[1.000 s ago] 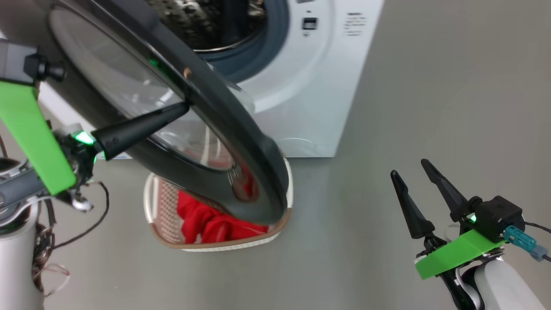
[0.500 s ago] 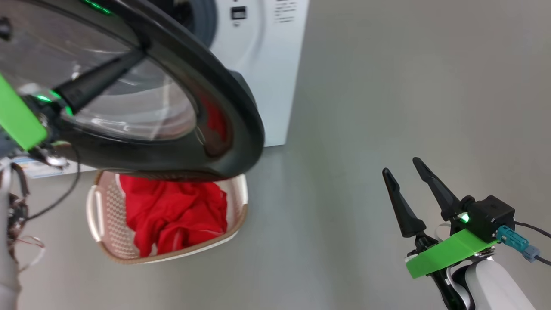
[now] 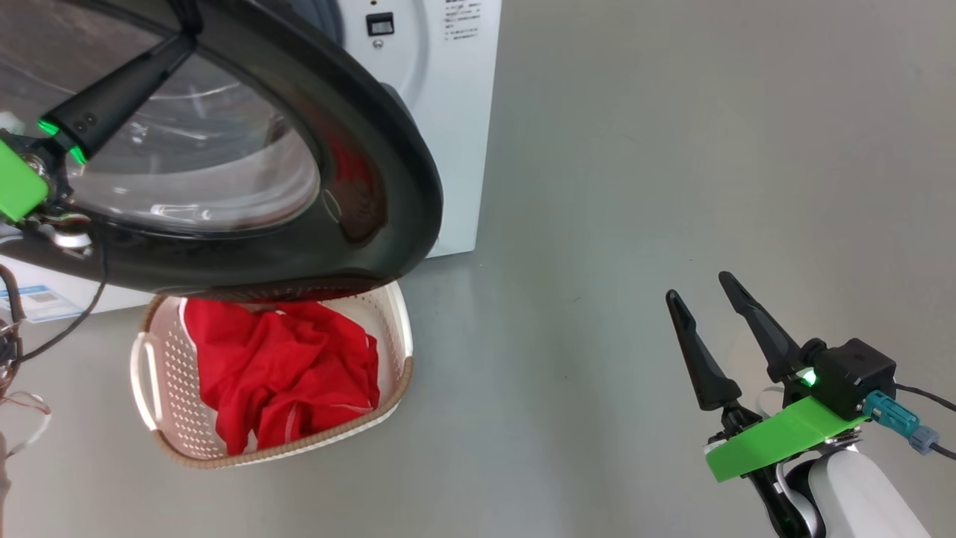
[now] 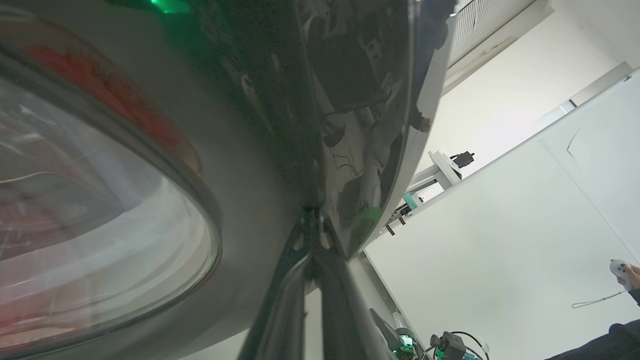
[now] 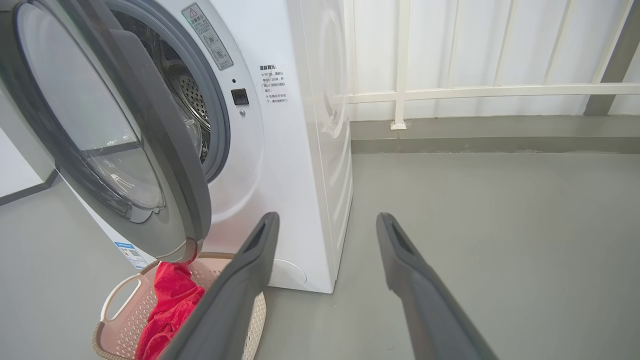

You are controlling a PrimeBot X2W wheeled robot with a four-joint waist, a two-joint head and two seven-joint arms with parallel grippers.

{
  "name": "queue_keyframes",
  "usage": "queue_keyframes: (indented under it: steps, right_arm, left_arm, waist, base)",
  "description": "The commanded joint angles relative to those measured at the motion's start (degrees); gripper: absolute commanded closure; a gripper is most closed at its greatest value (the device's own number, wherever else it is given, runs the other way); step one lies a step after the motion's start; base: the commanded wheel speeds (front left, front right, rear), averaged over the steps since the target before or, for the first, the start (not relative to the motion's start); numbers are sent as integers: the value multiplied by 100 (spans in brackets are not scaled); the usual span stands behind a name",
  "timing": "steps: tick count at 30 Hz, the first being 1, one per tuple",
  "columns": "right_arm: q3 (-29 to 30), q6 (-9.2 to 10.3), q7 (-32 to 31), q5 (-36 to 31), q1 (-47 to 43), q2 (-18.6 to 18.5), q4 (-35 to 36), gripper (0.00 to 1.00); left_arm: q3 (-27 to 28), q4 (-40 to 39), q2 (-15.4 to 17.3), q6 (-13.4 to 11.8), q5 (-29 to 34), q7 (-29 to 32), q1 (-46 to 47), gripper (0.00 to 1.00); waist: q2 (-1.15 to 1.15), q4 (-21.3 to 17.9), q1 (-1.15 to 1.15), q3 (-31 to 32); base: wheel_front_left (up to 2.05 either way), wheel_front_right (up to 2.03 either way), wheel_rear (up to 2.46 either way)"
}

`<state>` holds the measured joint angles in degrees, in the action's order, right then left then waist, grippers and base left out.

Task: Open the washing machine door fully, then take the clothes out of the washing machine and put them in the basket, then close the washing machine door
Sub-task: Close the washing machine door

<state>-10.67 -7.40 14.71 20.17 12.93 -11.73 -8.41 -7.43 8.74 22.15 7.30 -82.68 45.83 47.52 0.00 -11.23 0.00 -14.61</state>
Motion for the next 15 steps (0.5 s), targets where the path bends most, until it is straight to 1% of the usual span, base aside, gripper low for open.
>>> queue_keyframes:
  steps: [1,10,11,14,15]
  right_arm:
    - [-101,-9,29,-65,56,-48,143,0]
    - [-95,-9,29,-58,26,-121,106,0]
    - [-94,-9,29,-54,15,-134,100,0]
    - [-85,-9,29,-50,-24,-166,90,0]
    - [-86,-9,29,-47,-39,-177,86,0]
  left_arm:
    - [151,-136,321,19,-73,-66,196,100]
    - [-27,-276,440,19,-225,-332,-180,100]
    - [-33,-299,450,19,-244,-386,-258,85]
    - [-65,-367,479,19,-291,-528,-508,57]
    - [-77,-379,486,19,-326,-558,-606,45]
  waist:
    - [0,46,0,13]
    - [0,262,0,119]
    - [0,293,0,145]
    - [0,396,0,210]
    - [0,433,0,235]
  base:
    - [0,0,0]
    - [0,0,0]
    - [0,0,0]
    - [0,0,0]
    - [0,0,0]
